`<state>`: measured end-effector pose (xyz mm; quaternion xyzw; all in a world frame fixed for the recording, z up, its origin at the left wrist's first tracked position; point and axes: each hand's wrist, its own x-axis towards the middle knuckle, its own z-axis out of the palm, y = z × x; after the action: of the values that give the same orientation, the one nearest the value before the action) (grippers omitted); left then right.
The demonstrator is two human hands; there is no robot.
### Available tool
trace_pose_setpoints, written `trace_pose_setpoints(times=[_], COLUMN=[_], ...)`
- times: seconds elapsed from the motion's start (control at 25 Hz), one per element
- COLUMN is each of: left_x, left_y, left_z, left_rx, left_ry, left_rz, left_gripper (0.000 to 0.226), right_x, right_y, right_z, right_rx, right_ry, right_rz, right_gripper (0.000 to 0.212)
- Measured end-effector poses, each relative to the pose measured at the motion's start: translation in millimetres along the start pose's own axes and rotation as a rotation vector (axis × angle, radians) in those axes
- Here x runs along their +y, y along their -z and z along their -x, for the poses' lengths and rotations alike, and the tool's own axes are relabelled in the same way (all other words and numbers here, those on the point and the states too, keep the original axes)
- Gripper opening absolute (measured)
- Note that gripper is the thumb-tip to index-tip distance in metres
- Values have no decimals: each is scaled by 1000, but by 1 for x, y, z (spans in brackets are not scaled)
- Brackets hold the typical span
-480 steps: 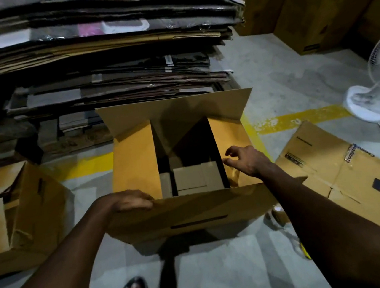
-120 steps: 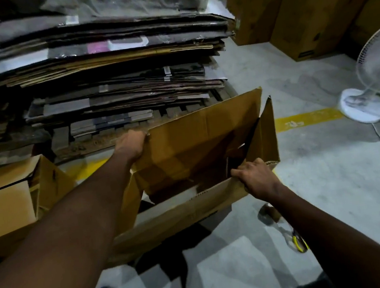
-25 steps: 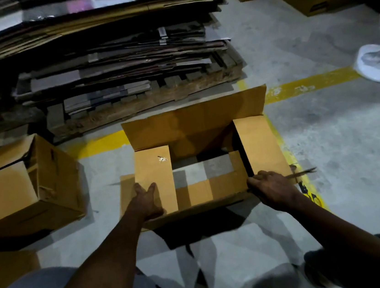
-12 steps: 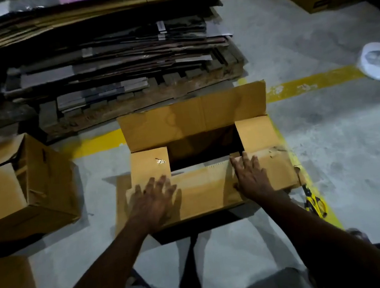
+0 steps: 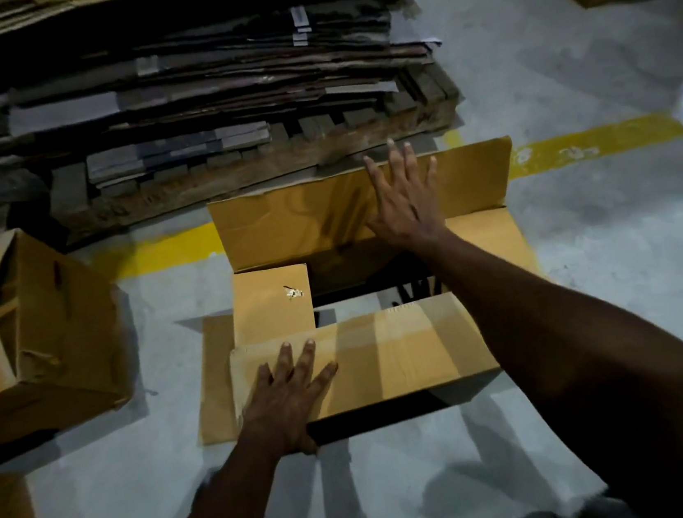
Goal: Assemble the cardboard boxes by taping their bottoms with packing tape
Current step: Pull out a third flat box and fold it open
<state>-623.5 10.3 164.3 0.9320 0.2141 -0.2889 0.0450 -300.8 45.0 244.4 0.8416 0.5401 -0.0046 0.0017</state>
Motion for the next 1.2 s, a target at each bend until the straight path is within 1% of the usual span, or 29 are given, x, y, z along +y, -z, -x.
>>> trace_pose_setpoints(times=[0.04,0.12,0.2,0.28,0.36,0.52,0.68,0.76,0.8,0.88,1.0,1.08,1.16,1.2], left_x=[-2,-5,-7,-9,-9,-11,-14,-13,-12,-11,2,21,42,54], left_y=[0,0,-1,0,5,19,11,11,11,10,13,21,33,40], left_z=[-2,-5,-7,-10,-16,-26,-22,-14,-10,-7,-16,-29,-45,-57], left_rx=[34,73,99,102,74,69,97,140,147,174,211,220,193,180], left_ry=[-15,-45,-16,80,102,79,106,135,146,114,69,67,65,54], left_rz=[-22,-34,-26,25,45,45,65,58,63,62,65,64,56,54], left_gripper=[121,119,121,124,123,120,118,118,120,118,108,95,83,80], right_x=[-2,-4,-4,-6,-6,-11,-9,1,6,16,23,27,30,37], right_y=[-1,-3,-3,-1,-2,-13,-31,-54,-68,-93,-112,-110,-107,-106], right_z=[-15,-30,-29,-22,-11,13,40,68,86,121,151,152,147,146], right_rx=[-48,-99,-78,-44,-20,37,86,19,-38,-165,-302,-328,-317,-308], right_ry=[21,46,56,112,154,175,202,245,242,202,163,179,193,171], right_rz=[44,111,112,57,14,-19,-37,-66,-69,-36,-26,-42,-72,-91], right_gripper=[84,77,61,39,27,29,26,26,32,46,58,62,59,57])
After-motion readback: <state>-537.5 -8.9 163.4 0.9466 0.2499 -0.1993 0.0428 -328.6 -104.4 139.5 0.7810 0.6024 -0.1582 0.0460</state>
